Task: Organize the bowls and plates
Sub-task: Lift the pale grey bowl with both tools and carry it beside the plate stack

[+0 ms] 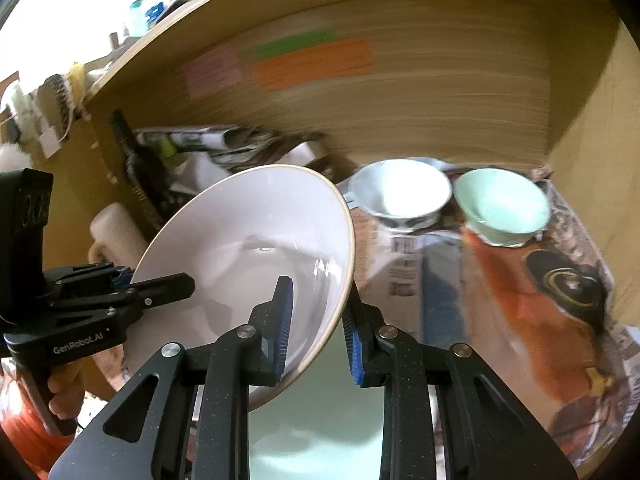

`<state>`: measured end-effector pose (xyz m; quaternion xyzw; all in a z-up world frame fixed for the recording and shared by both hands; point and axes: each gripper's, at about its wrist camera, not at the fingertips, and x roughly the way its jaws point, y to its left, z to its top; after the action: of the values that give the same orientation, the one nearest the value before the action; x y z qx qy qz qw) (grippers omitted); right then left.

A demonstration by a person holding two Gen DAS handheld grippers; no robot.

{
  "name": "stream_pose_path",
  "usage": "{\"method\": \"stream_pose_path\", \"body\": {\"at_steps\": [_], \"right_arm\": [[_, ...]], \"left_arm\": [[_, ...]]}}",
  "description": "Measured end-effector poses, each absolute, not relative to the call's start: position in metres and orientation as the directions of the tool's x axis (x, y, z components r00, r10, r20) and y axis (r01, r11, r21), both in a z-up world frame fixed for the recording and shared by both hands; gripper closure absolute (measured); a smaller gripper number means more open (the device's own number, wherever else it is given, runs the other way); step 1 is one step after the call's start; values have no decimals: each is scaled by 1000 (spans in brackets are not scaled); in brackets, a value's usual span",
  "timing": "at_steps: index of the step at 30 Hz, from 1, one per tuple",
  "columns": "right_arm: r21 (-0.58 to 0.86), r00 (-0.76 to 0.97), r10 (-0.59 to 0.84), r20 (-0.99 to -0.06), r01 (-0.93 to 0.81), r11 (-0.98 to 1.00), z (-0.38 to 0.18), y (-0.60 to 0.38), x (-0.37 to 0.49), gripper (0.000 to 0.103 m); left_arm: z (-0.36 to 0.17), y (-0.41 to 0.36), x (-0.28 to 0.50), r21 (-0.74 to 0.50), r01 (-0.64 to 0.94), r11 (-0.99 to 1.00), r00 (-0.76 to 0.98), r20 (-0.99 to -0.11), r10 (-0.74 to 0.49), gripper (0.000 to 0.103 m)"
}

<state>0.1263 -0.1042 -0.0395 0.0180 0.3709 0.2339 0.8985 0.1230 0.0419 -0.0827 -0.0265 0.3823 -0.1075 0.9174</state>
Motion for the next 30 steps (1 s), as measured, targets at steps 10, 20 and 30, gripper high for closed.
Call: {"method": "stream_pose_path", "body": {"at_steps": [10,20,30], "right_arm": [[227,529,497,-688,-493,840,-59,-50,117,81],[232,442,511,-737,-545,806,-83,-13,113,81],[234,383,502,-775,-564,792,-97,2,119,81]], "left_arm": [[-94,99,87,-138,68,988,696,-703,-146,80],[-114,137,62,-147,-16,989,675,-731,-97,80],[-134,158,58,-156,-66,985,643,-762,-77,80]]}}
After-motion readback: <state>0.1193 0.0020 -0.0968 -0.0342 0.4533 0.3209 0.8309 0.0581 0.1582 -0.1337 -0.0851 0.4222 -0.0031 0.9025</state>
